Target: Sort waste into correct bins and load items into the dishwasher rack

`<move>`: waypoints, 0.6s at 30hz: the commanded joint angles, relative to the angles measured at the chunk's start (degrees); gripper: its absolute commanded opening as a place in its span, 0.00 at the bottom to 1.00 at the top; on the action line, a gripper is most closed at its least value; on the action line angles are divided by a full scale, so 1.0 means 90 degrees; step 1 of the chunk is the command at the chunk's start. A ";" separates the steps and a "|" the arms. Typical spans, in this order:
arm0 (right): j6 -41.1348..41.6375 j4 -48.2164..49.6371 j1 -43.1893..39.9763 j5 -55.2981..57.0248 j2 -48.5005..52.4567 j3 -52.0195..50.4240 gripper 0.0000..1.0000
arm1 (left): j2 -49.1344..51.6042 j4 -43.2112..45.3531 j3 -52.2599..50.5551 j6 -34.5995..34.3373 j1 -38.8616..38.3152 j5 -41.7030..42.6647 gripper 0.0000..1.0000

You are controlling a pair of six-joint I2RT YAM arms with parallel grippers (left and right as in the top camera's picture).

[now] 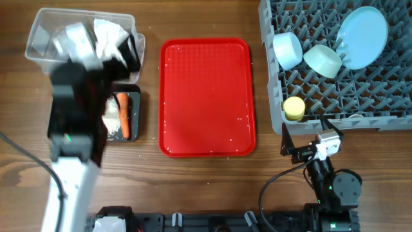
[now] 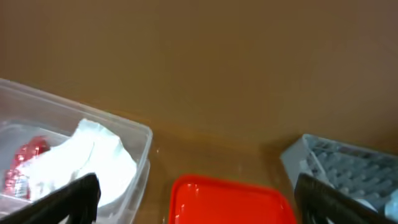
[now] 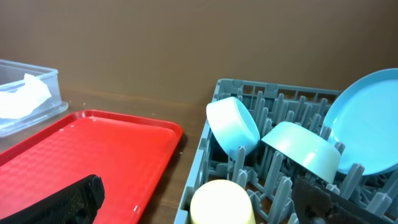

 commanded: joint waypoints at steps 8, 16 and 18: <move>0.0095 0.0032 -0.0022 0.0012 -0.0087 -0.0034 0.99 | -0.2914 0.0648 -0.3655 0.0015 0.0168 0.0027 1.00; 0.0092 0.0032 -0.0022 0.0012 -0.0087 -0.0034 1.00 | -0.4427 0.0665 -0.4673 0.0017 0.0270 0.0024 1.00; 0.0092 0.0032 -0.0022 0.0012 -0.0087 -0.0034 1.00 | -0.4716 0.0668 -0.4823 0.0017 0.0274 0.0022 1.00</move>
